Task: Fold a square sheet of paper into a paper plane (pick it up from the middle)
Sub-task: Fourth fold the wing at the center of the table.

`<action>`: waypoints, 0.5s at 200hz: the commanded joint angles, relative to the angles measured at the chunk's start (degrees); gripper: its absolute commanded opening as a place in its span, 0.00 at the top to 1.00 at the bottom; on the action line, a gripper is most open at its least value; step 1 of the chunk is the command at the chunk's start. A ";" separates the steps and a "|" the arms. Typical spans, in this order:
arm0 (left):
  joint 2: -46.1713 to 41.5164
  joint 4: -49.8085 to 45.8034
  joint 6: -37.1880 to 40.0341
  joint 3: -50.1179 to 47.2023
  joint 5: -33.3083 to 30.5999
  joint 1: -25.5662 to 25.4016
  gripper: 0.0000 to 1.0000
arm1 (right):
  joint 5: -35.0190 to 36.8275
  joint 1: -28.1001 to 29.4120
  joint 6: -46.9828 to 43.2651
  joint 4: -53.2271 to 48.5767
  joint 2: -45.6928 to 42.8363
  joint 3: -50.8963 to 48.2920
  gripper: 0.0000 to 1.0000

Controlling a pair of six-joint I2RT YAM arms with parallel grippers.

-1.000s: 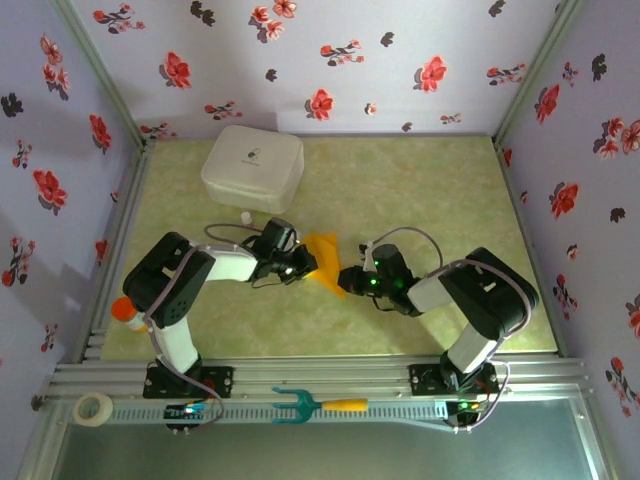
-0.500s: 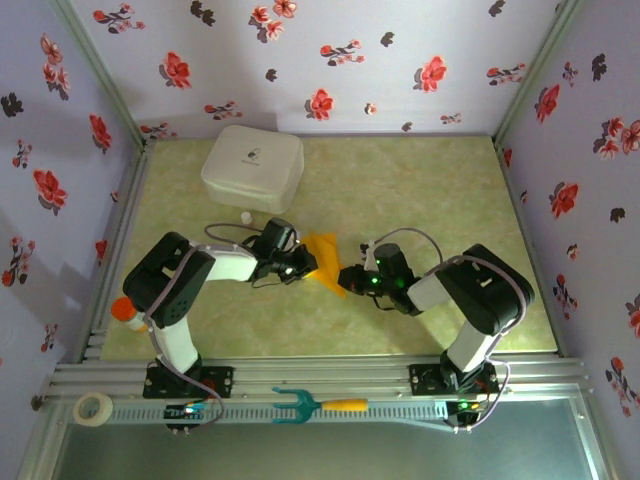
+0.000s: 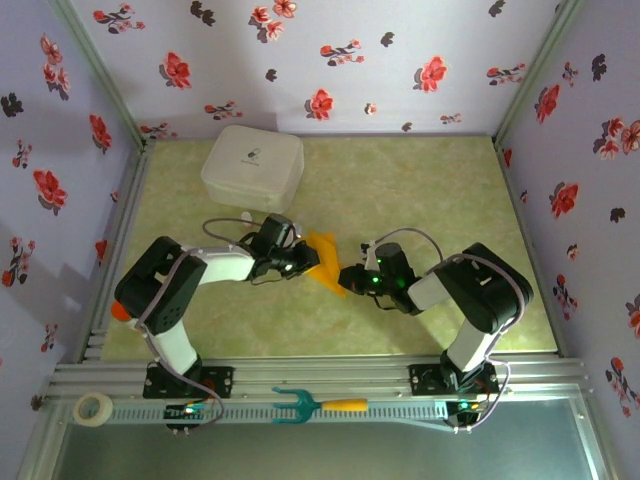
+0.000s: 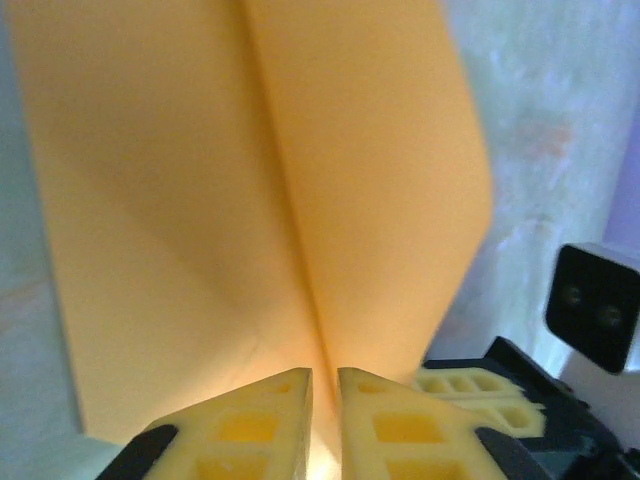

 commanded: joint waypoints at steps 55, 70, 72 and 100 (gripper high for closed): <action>3.05 7.52 1.34 4.10 4.82 -0.26 0.88 | -0.19 -1.17 1.87 -2.01 3.12 0.57 0.98; 4.16 7.71 0.78 4.62 4.89 -0.30 0.88 | -0.46 -1.39 2.12 -1.90 3.31 0.53 0.98; 4.37 7.72 0.73 4.70 4.90 -0.30 0.88 | -0.47 -1.43 2.14 -1.89 3.34 0.53 0.98; 6.45 8.11 -0.07 5.38 5.02 -0.41 0.88 | -0.84 -1.74 2.50 -1.60 3.47 0.44 0.98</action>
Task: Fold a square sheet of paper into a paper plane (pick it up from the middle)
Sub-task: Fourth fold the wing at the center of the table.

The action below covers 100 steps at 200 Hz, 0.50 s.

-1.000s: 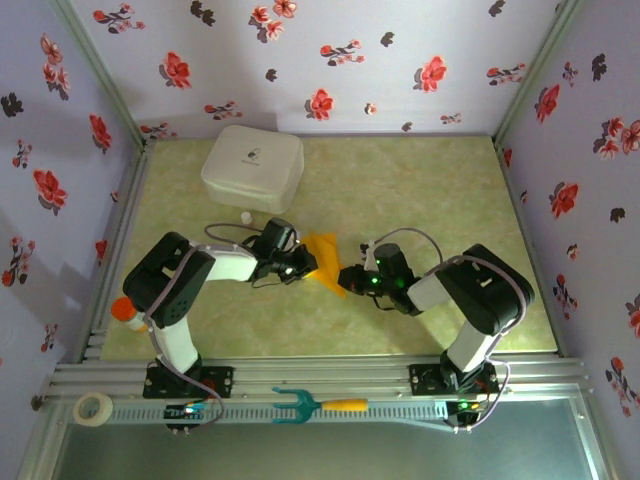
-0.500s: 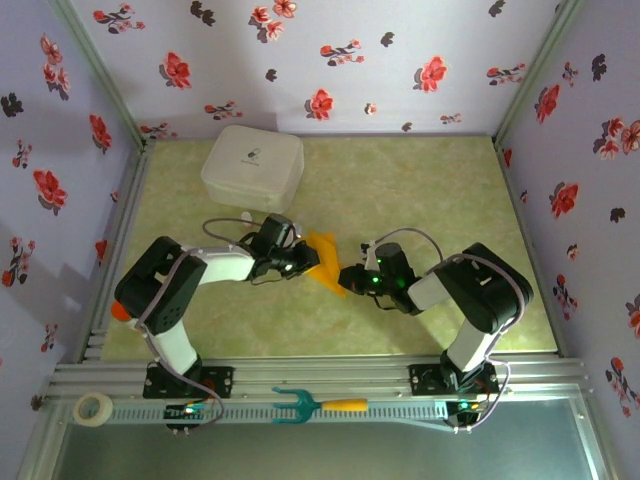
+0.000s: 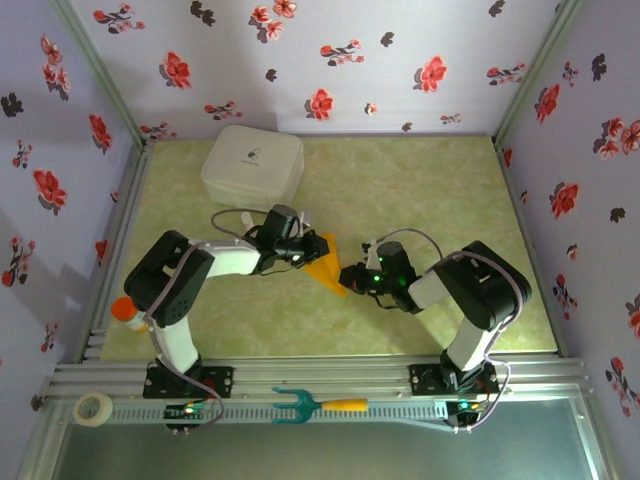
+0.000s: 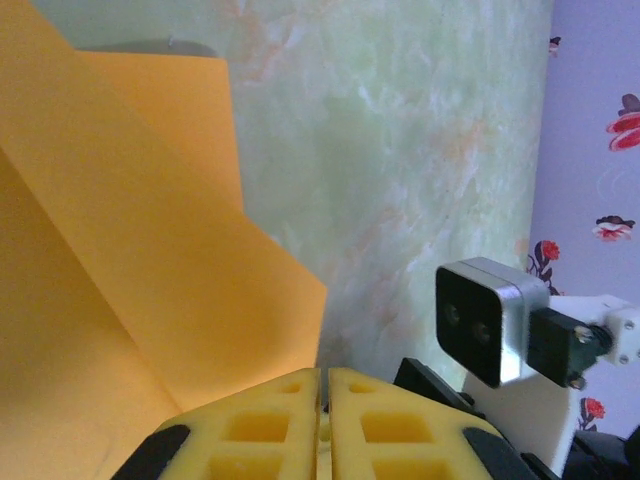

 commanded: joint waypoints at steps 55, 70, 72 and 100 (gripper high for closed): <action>4.64 1.91 -1.22 1.84 0.47 -0.44 0.88 | 0.87 -1.00 1.25 -2.43 2.78 0.34 0.98; 5.01 2.06 -1.45 1.82 0.08 -0.42 0.88 | 0.69 -1.11 1.25 -2.85 2.78 0.49 0.98; 5.07 2.07 -1.47 1.84 0.07 -0.41 0.88 | 0.71 -1.13 1.23 -2.86 2.76 0.53 0.98; 5.24 1.98 -1.60 2.05 -0.28 -0.46 0.88 | 0.22 -1.39 1.52 -3.13 3.23 0.70 0.98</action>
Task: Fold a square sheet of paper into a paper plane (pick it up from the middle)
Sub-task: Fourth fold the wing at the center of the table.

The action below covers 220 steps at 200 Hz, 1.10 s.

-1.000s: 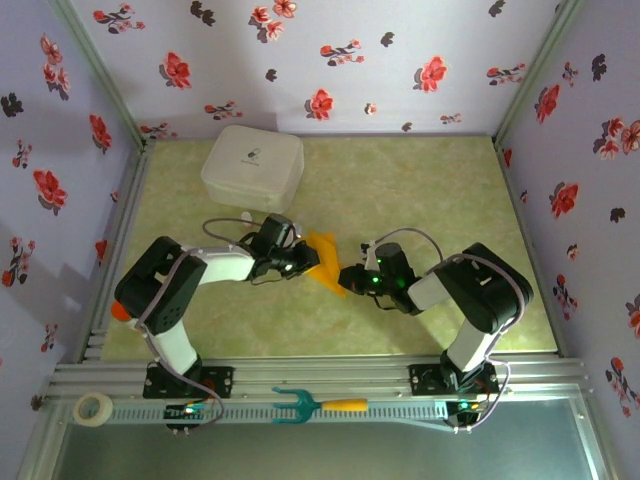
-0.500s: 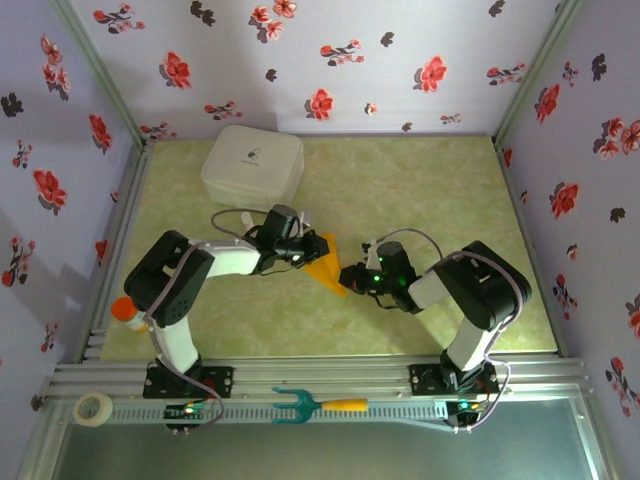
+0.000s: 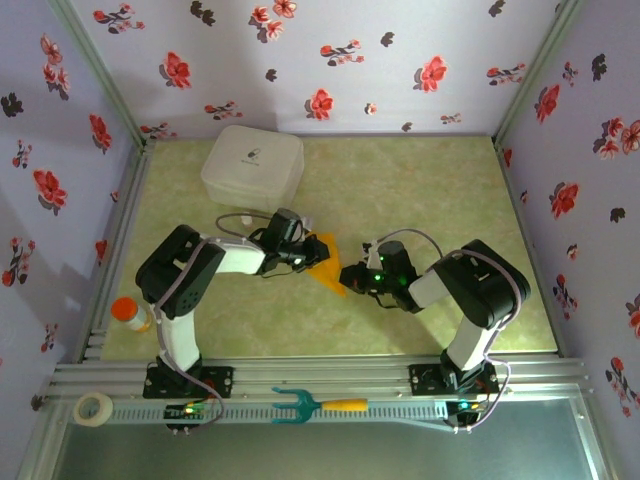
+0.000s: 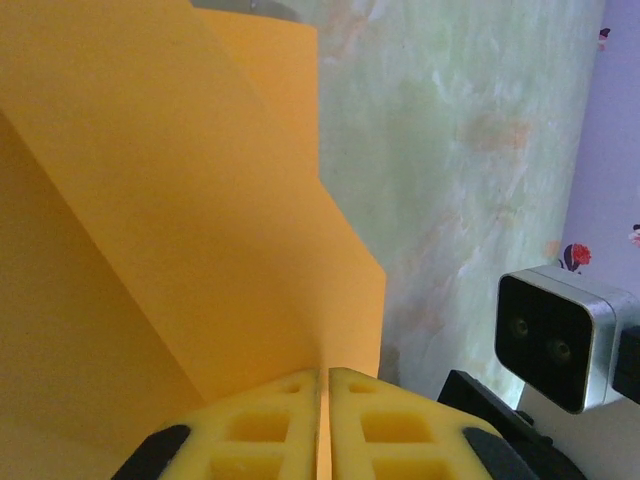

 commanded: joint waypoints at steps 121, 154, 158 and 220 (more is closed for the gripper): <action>3.00 -1.94 0.04 3.16 -1.31 -0.40 0.89 | 0.68 -1.27 1.10 -4.68 3.47 1.28 0.99; 3.43 -2.42 0.23 3.51 -1.39 -0.40 0.89 | 0.69 -1.31 0.93 -5.41 3.52 1.52 0.99; 3.44 -2.65 0.31 3.60 -1.36 -0.40 0.89 | 0.71 -1.27 0.93 -5.43 3.59 1.56 0.99; 4.06 -4.61 0.81 4.13 -1.64 -0.39 0.89 | 0.80 -1.36 1.06 -5.79 3.82 1.68 0.99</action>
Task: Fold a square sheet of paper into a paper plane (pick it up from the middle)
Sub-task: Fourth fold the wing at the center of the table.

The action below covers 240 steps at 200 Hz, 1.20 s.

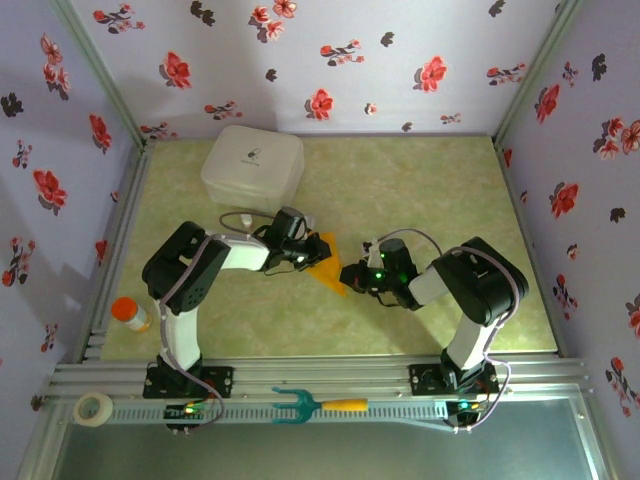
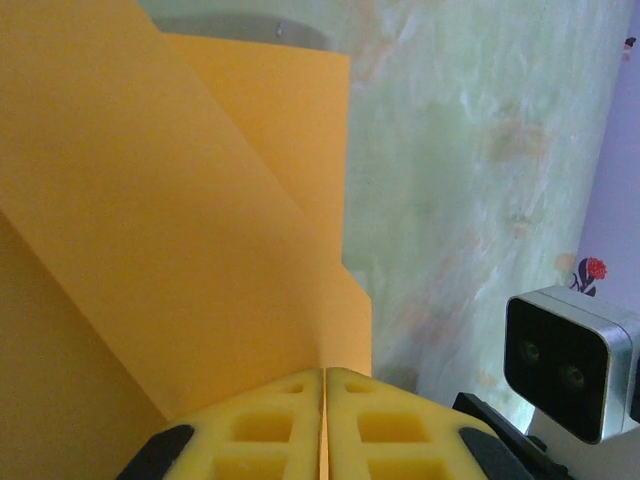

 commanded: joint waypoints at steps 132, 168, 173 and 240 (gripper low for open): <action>2.86 -6.39 2.23 1.87 -0.84 -0.33 0.91 | 3.86 -0.27 -0.32 -6.17 2.57 1.00 0.97; 3.11 -9.09 3.34 2.27 -1.01 -0.35 0.91 | 3.38 -0.33 -0.09 -6.36 2.24 1.29 0.94; 3.23 -9.40 3.51 2.32 -1.00 -0.37 0.91 | 3.23 -0.33 -0.01 -6.38 2.15 1.33 0.94; 3.47 -9.89 3.74 2.62 -0.81 -0.35 0.91 | 2.17 0.10 -1.96 -14.29 -2.46 2.55 0.77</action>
